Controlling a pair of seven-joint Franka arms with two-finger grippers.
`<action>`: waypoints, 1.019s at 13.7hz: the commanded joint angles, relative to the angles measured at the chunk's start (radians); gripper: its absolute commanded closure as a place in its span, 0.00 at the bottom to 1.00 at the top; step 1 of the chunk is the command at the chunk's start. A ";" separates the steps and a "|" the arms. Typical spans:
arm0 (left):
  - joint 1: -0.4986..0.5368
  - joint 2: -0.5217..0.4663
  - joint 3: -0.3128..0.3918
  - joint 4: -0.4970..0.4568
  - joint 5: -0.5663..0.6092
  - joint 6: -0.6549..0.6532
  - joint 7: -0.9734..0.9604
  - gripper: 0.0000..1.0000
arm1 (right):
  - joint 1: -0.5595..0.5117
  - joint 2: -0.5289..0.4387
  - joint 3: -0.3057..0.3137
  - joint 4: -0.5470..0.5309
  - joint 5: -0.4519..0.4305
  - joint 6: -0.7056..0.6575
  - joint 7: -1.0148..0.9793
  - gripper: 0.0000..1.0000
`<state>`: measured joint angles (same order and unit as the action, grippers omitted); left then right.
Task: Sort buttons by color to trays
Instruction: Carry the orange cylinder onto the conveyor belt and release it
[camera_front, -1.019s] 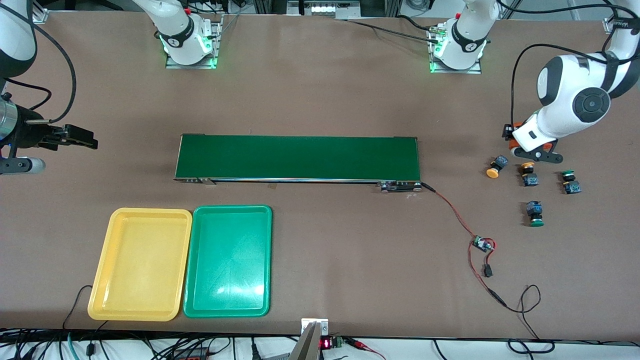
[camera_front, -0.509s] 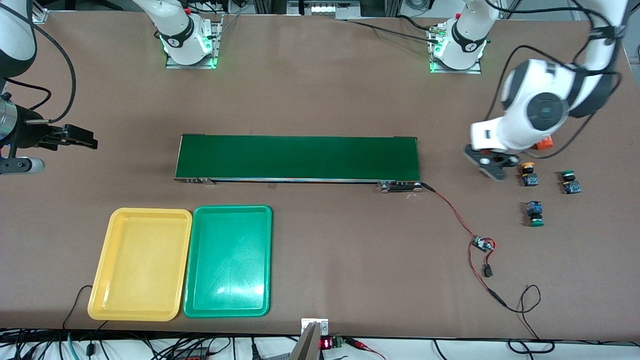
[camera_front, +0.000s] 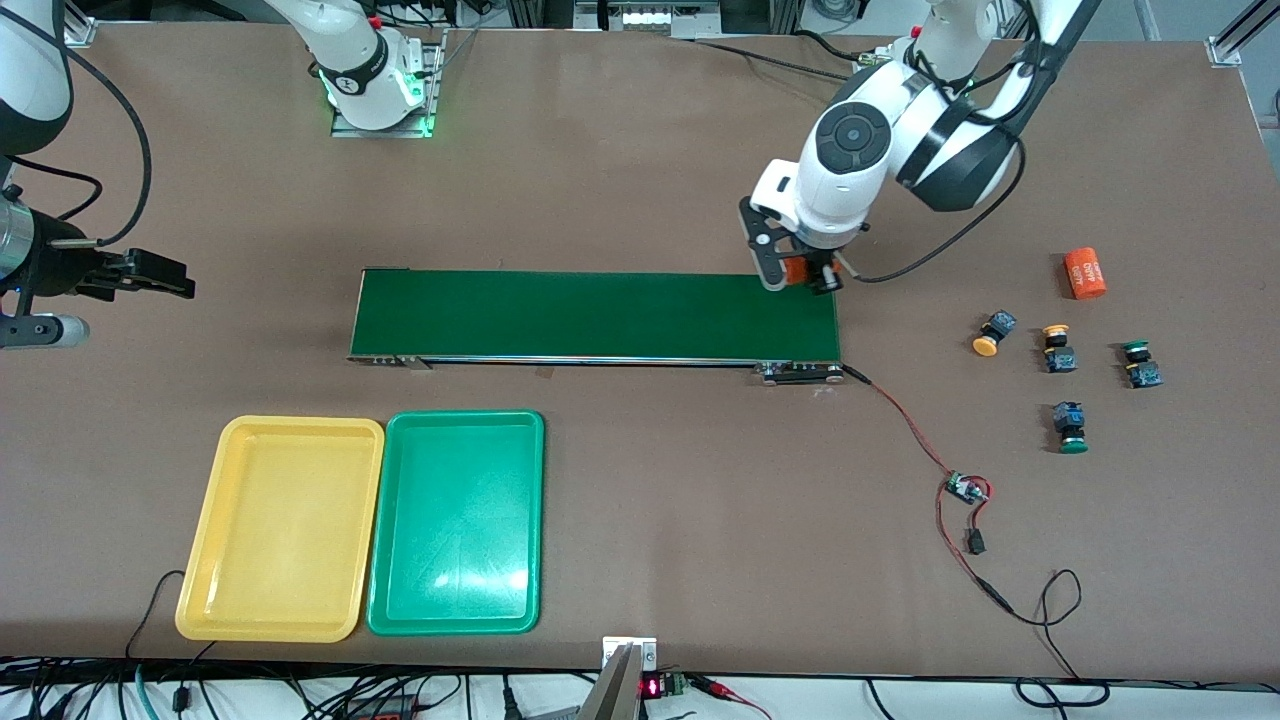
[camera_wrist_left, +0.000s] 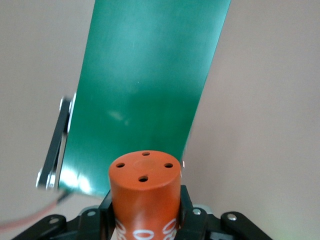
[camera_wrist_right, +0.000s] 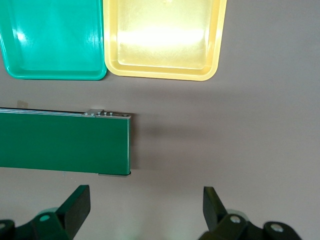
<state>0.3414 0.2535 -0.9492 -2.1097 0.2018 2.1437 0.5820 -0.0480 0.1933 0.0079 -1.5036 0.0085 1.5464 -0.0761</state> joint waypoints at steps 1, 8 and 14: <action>0.001 0.188 0.004 0.043 0.042 0.112 0.128 0.74 | -0.004 0.008 0.001 0.020 0.016 -0.008 0.010 0.00; -0.021 0.296 0.010 0.053 0.344 0.134 0.012 0.73 | -0.004 0.008 0.001 0.020 0.016 -0.008 0.012 0.00; -0.022 0.257 -0.003 0.062 0.350 0.067 -0.004 0.00 | -0.004 0.008 0.001 0.020 0.015 -0.008 0.012 0.00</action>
<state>0.3122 0.5409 -0.9403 -2.0678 0.5285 2.2708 0.5967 -0.0480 0.1934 0.0079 -1.5036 0.0085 1.5464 -0.0760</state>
